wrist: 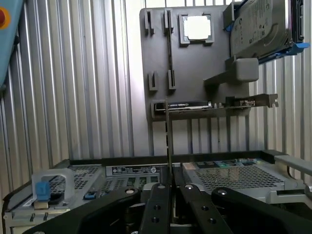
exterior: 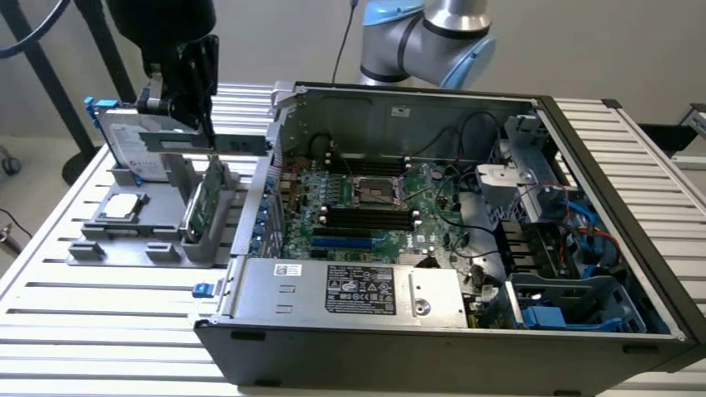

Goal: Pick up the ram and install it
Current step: 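Pick up the ram and move it above insertion slot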

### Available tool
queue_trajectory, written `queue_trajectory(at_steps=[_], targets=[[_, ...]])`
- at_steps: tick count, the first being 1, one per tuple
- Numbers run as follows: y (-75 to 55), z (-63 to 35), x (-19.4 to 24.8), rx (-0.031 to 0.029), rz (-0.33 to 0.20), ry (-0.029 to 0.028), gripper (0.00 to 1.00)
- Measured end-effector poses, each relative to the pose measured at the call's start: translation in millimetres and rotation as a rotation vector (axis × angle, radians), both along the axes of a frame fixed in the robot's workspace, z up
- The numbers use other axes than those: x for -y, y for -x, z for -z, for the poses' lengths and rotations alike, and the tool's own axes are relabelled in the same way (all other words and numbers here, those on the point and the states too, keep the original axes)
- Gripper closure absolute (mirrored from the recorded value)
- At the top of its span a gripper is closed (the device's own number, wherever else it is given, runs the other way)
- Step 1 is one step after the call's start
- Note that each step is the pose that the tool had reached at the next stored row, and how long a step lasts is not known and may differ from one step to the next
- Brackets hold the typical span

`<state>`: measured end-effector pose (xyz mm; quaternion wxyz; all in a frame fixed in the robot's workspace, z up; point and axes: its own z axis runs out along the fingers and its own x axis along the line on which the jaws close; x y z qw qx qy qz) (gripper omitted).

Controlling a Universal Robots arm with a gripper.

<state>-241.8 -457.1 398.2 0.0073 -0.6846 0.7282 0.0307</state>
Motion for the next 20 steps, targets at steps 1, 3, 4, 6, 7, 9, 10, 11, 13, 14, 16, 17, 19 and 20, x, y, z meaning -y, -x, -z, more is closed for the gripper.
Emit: queue_trajectory(at_steps=[1, 3, 4, 6, 7, 9, 10, 11, 13, 14, 16, 17, 19, 20], targets=[[-4.3, -0.6, 0.0, 0.0, 0.0, 0.0, 0.87], [-12.5, -1.6, 0.0, 0.0, -0.001, 0.0, 0.87], [-16.8, -2.0, 0.0, 0.0, -0.001, 0.0, 0.87], [-25.4, -2.4, 0.0, 0.0, -0.001, 0.0, 0.87], [-29.8, -2.6, 0.0, 0.0, -0.001, 0.0, 0.87], [-38.8, -2.9, 0.0, 0.0001, -0.001, 0.0, 0.87], [-43.6, -3.1, 0.0, 0.0, -0.001, 0.0, 0.87], [-48.0, -3.2, 0.0, 0.0, -0.001, 0.0, 0.87], [-57.1, -3.4, 0.0, 0.0, -0.001, 0.0, 0.87], [-61.5, -3.4, 0.0, 0.0, -0.001, 0.0, 0.87], [-70.8, -3.6, 0.0, 0.0, -0.001, 0.0001, 0.87], [-75.3, -3.5, 0.0, 0.0001, -0.001, 0.0, 0.87], [-84.3, -3.6, 0.0, 0.0, -0.001, 0.0, 0.87], [-88.8, -3.6, 0.0, 0.0, -0.002, 0.0001, 0.87]])
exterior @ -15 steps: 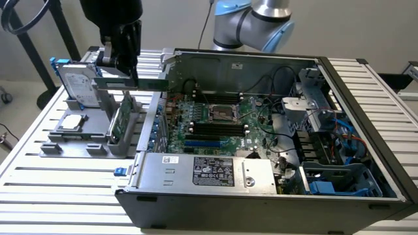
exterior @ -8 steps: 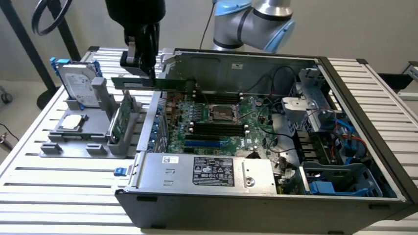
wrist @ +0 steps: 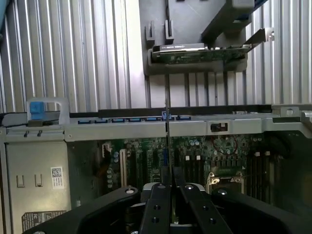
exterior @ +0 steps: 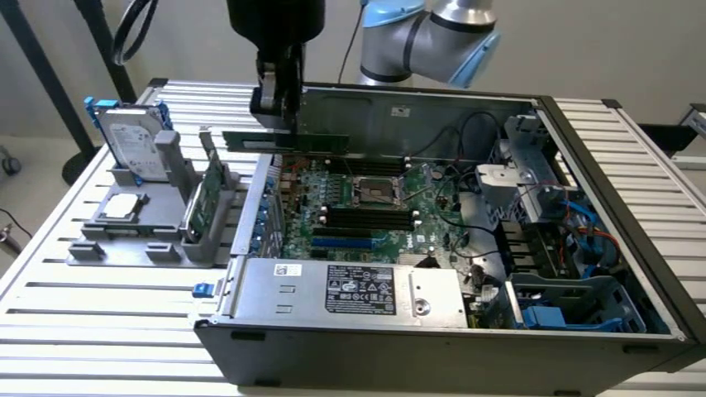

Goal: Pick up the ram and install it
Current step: 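Pick up the ram and move it above insertion slot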

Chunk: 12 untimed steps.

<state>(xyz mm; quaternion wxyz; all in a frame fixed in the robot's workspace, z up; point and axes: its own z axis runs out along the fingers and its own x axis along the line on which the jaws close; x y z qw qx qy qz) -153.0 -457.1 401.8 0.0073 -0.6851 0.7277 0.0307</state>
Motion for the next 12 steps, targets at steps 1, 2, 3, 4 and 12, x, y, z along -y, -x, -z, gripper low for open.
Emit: queue_trajectory(at_steps=[1, 2, 3, 4, 12], targets=[[-4.5, 0.0, 0.0, 0.0, 0.0, -0.0001, 0.87], [-9.4, 0.0, 0.0, 0.0, 0.0, -0.0001, 0.87], [-13.9, 0.1, 0.0, 0.0001, 0.0, -0.0001, 0.87], [-18.3, 0.0, 0.0, 0.0001, 0.0, -0.0001, 0.87], [-47.5, 1.0, -6.7, 0.001, 0.0, 0.003, 0.87]])
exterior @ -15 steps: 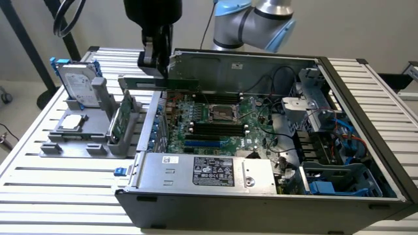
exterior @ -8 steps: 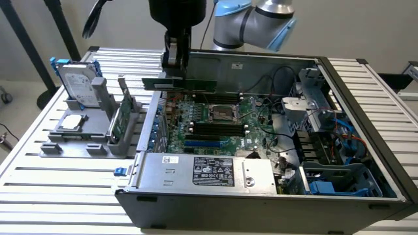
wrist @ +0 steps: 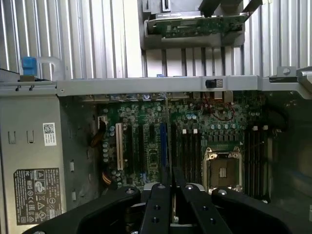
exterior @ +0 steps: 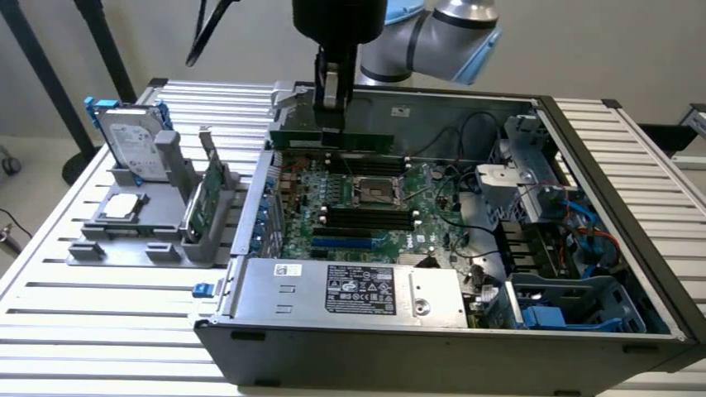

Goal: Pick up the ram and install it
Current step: 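Pick up the ram and move it above insertion slot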

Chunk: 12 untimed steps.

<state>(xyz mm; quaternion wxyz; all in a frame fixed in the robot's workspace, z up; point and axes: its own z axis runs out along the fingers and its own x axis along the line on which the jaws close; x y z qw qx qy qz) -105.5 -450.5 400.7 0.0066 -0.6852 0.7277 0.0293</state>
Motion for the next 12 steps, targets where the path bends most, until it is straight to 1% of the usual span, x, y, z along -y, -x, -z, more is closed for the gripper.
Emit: queue_trajectory(at_steps=[2, 6, 12], targets=[[-3.5, 1.3, -6.2, 0.0014, 0.0, 0.0028, 0.87], [-10.4, 4.4, -22.1, 0.0047, 0.0, 0.0078, 0.87], [-21.8, 8.8, -46.1, 0.0061, 0.0, 0.0128, 0.87]])
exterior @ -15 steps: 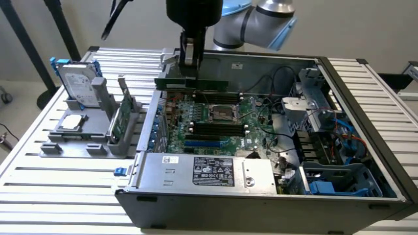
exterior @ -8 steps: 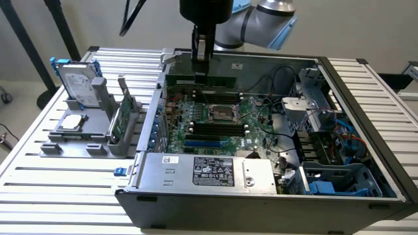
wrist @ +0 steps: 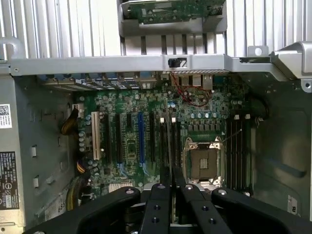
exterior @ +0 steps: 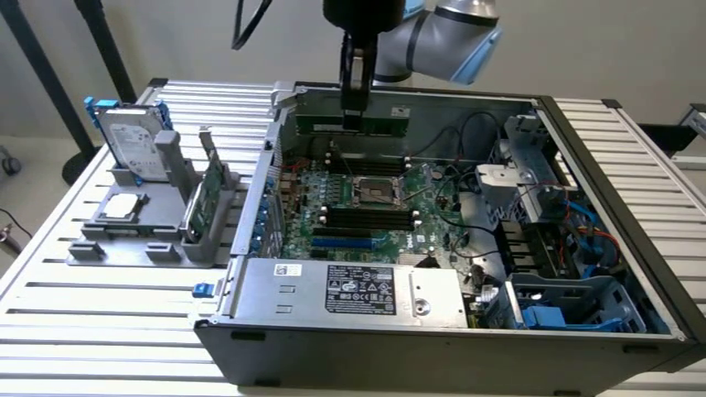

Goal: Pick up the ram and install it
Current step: 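Pick up the ram and move it above insertion slot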

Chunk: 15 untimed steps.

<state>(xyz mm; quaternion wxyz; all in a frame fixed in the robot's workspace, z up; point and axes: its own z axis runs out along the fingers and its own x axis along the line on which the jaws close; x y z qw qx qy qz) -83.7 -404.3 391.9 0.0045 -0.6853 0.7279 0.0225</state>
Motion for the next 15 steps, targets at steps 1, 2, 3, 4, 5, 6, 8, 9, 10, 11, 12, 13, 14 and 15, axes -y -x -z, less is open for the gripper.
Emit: queue_trajectory(at_steps=[1, 2, 3, 4, 5, 6, 8, 9, 10, 11, 12, 13, 14, 15], targets=[[-1.9, 0.9, -4.0, 0.0, 0.0, 0.0008, 0.87], [-3.8, 1.8, -8.1, 0.0, 0.0, 0.0016, 0.87], [-5.6, 2.8, -12.1, 0.0001, 0.0, 0.0022, 0.87], [-7.5, 3.8, -16.1, 0.0001, 0.0, 0.0029, 0.87], [-9.4, 5.0, -20.0, 0.0001, 0.0, 0.0037, 0.87], [-11.0, 6.2, -22.7, 0.0002, 0.0, 0.0044, 0.87], [-14.0, 9.6, -24.7, 0.0002, 0.0, 0.006, 0.87], [-15.2, 11.4, -24.7, 0.0, 0.0, 0.0062, 0.87], [-16.4, 13.2, -24.7, 0.0001, 0.0, 0.0063, 0.87], [-17.9, 15.1, -24.7, 0.0001, 0.0, 0.0064, 0.87], [-19.5, 16.9, -24.6, 0.0001, 0.0, 0.0064, 0.87], [-20.8, 18.6, -24.3, 0.0002, 0.0, 0.0065, 0.87], [-21.6, 20.5, -23.9, 0.0006, 0.001, 0.0064, 0.87], [-22.0, 22.3, -23.4, 0.001, 0.002, 0.0063, 0.87]])
